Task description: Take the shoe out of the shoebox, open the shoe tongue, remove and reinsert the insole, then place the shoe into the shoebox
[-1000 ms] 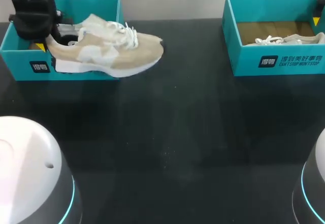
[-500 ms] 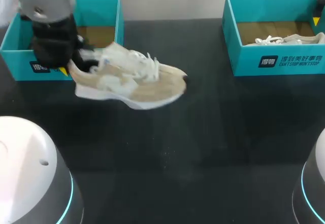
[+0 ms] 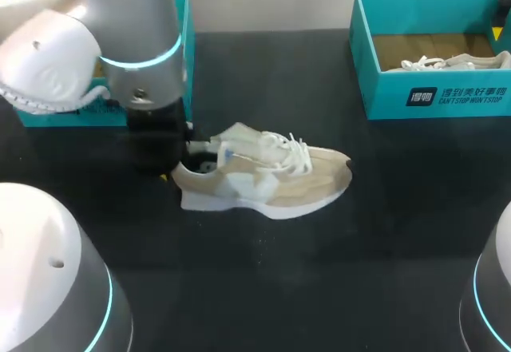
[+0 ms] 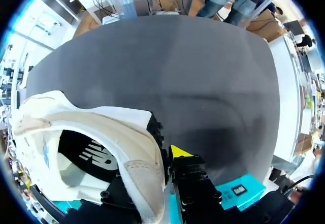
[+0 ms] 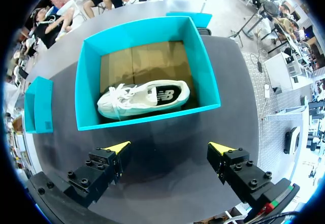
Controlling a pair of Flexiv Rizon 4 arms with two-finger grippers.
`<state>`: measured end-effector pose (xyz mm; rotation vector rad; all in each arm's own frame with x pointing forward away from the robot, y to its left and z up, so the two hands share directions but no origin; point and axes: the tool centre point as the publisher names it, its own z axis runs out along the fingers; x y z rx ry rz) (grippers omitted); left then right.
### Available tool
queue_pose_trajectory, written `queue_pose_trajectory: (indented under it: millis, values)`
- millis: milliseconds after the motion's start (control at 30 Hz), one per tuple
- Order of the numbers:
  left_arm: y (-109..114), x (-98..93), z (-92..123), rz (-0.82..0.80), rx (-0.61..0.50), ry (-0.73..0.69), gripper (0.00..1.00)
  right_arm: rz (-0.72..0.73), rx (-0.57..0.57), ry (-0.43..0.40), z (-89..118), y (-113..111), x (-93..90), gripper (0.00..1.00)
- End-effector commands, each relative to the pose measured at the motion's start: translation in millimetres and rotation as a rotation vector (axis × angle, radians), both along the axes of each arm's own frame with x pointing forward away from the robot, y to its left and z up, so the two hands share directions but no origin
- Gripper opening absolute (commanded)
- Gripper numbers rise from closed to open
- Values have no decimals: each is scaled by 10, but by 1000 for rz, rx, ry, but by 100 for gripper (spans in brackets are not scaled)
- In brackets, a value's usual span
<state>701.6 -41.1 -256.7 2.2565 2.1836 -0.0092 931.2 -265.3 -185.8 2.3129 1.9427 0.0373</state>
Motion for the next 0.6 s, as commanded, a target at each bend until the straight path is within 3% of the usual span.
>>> queue_pose_trajectory:
  millis: [33,400,600]
  values:
    - [-223,46,-97,4,31,24,0,-1,0,0,-1,-1,-4,100]
    - [-223,46,-97,4,31,24,0,-1,0,0,-1,-1,-4,100]
    - [-555,-188,-432,1,71,22,0,-1,0,0,-1,-1,-4,100]
